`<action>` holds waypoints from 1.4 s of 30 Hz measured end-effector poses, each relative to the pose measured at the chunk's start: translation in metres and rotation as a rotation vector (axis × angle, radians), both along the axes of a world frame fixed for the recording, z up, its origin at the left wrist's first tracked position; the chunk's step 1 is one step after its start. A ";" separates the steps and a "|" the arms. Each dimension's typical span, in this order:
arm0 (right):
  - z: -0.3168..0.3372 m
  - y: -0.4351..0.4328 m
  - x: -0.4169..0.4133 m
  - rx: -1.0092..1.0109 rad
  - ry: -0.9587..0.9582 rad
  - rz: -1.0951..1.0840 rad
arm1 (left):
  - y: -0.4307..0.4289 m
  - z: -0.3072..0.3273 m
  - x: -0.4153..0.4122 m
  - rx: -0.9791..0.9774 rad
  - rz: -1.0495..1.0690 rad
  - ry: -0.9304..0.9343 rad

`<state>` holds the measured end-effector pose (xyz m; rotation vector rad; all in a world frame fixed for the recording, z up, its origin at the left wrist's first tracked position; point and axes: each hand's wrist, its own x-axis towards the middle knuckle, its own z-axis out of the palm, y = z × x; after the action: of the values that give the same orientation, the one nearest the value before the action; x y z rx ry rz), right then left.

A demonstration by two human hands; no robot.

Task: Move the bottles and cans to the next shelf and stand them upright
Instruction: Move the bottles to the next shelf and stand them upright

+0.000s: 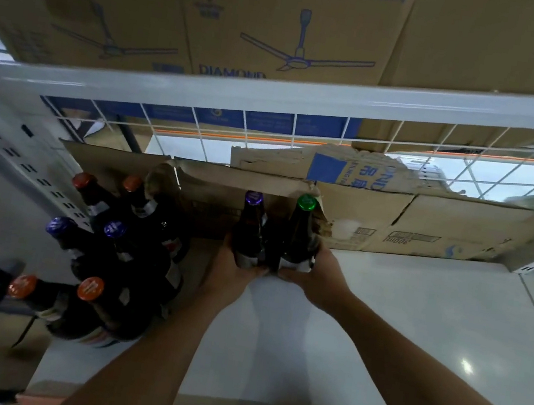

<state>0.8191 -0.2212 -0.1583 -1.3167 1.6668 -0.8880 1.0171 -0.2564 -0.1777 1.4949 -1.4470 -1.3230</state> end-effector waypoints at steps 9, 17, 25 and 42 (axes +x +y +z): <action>0.001 -0.010 0.001 0.029 0.047 0.019 | -0.008 -0.006 0.000 -0.031 -0.028 -0.017; 0.029 0.040 -0.010 0.002 0.076 -0.075 | 0.056 0.017 0.018 -0.191 0.059 -0.234; 0.078 0.124 -0.108 -0.069 0.242 -0.202 | 0.073 0.083 -0.043 -0.426 -0.351 -0.090; 0.038 0.280 -0.446 0.165 0.416 -0.703 | 0.140 0.069 -0.442 -0.417 -0.746 -0.051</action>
<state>0.3727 0.0590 -0.1204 -0.8288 2.5519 -0.8641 0.5755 -0.1163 -0.1089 0.7340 -2.2707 -1.2567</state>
